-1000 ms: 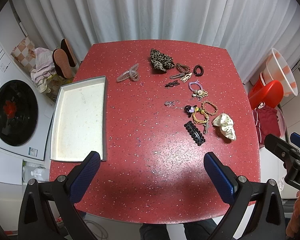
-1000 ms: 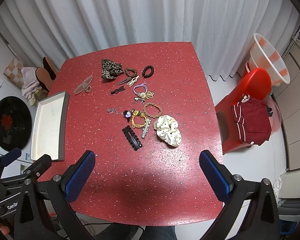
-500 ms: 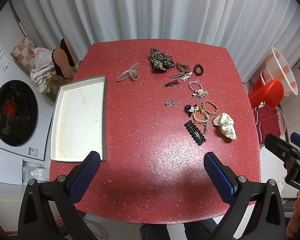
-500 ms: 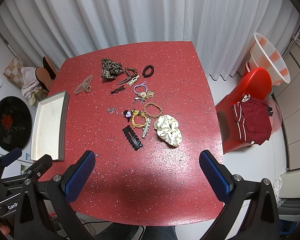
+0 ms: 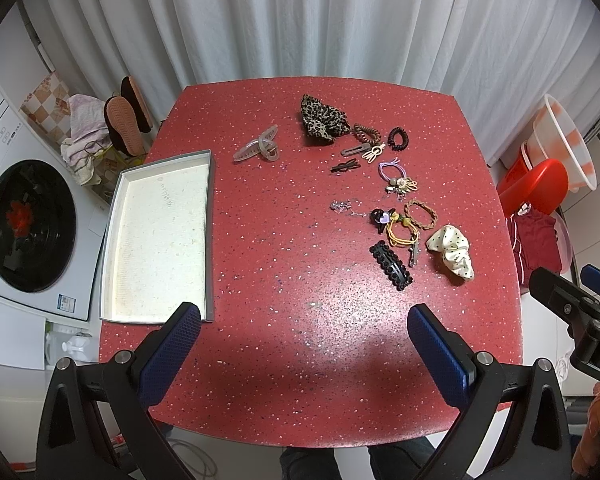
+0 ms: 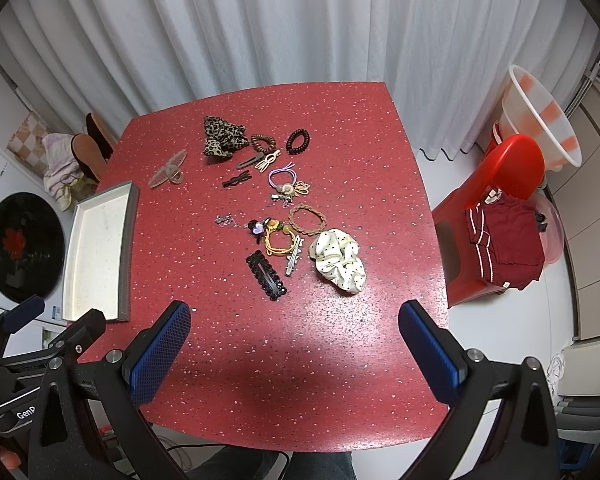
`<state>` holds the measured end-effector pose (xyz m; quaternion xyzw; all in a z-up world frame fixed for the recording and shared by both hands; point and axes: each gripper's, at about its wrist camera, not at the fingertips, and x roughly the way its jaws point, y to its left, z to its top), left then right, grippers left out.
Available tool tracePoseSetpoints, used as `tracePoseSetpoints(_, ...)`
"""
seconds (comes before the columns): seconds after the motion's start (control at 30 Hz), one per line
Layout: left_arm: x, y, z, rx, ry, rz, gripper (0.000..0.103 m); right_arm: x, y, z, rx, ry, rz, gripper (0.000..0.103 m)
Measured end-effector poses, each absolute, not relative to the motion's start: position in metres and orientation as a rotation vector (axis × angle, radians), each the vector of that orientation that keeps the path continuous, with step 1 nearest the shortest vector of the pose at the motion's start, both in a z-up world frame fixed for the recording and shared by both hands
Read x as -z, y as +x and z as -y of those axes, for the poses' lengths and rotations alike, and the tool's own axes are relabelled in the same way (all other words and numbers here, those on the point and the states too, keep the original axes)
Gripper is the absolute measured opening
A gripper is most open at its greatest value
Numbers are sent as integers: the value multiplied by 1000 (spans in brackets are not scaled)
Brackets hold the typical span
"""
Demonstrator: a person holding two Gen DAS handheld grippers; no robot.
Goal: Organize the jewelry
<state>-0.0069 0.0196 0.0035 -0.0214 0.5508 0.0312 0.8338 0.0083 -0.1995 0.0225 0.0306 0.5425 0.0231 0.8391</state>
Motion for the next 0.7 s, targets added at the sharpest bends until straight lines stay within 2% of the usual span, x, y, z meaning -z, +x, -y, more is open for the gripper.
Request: tracePoseSetpoints(0.7, 30, 10, -27, -66, -49, -1235, 103, 9, 22, 210, -53, 107, -1223, 103)
